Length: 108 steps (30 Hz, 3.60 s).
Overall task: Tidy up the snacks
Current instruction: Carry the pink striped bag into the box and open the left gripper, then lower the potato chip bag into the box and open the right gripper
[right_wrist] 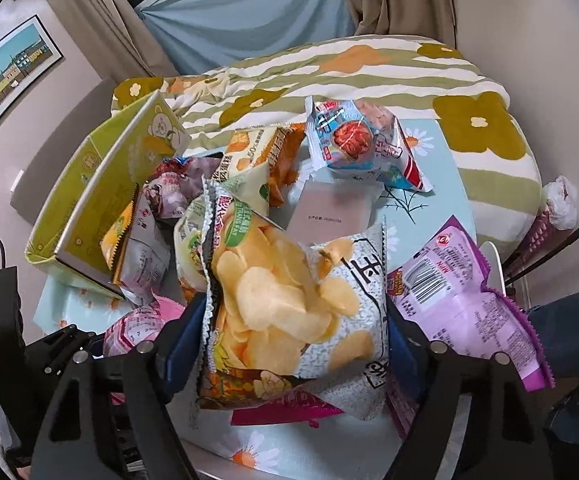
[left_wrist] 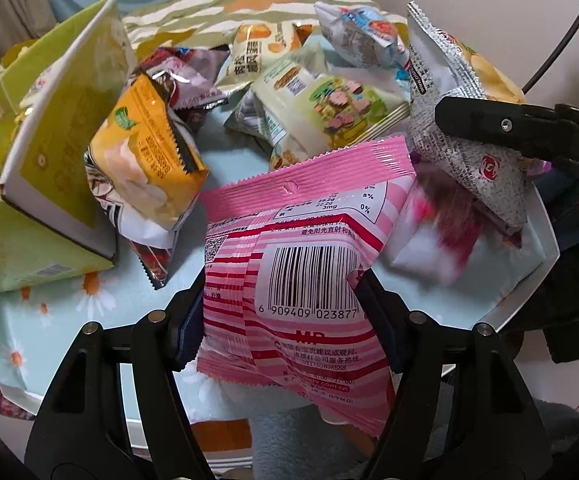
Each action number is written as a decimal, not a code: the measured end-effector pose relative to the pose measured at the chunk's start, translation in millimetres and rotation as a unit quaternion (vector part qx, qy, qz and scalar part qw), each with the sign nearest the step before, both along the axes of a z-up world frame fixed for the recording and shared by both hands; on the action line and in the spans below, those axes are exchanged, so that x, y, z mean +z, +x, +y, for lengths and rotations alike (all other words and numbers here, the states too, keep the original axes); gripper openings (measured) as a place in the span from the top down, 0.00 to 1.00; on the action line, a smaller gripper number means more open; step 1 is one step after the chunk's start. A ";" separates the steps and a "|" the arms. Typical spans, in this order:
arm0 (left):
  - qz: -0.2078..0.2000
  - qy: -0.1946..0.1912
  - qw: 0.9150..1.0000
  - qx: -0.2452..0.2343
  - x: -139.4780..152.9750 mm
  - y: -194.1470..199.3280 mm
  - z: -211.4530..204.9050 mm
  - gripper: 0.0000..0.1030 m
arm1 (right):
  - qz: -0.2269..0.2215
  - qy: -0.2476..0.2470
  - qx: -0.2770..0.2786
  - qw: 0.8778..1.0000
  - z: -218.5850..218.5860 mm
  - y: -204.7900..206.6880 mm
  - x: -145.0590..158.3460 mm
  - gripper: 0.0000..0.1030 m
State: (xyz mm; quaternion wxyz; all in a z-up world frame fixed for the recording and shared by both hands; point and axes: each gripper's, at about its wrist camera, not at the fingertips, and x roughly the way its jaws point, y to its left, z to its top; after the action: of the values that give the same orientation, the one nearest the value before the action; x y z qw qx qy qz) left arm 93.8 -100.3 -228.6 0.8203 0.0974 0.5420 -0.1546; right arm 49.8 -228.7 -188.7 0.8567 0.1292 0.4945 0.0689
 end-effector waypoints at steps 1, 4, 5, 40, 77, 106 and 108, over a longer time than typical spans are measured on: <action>-0.002 0.000 1.000 0.001 3.0 -0.9 -1.6 0.34 | -0.002 -0.001 0.001 1.000 -0.7 -1.0 2.3 0.25; -0.007 -0.003 1.000 0.002 10.3 -3.2 -3.3 0.34 | -0.010 0.002 0.004 1.000 -2.8 -4.6 10.9 0.25; -0.010 -0.004 1.000 0.002 13.7 -5.0 -4.3 0.34 | -0.011 0.004 0.005 1.000 -3.6 -5.6 13.2 0.25; -0.119 -0.024 0.985 0.119 146.9 92.2 186.0 0.34 | -0.119 0.024 0.110 0.986 149.6 84.0 131.9 0.25; -0.034 0.007 0.985 0.170 75.7 149.9 301.4 0.00 | -0.010 -0.022 0.168 0.986 290.5 191.6 55.2 0.24; -0.037 0.004 0.983 0.181 83.6 130.6 294.1 0.00 | -0.036 -0.006 0.168 0.985 279.4 179.8 58.6 0.00; -0.043 0.002 0.983 0.179 94.1 130.8 293.0 0.00 | -0.040 -0.002 0.167 0.985 276.1 175.7 66.6 0.00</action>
State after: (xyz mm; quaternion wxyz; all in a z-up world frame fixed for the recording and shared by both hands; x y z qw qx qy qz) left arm 224.5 192.7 -134.5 0.8569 0.0073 0.5154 -0.0002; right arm 225.5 47.4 -122.2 0.8524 0.0405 0.4749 0.2152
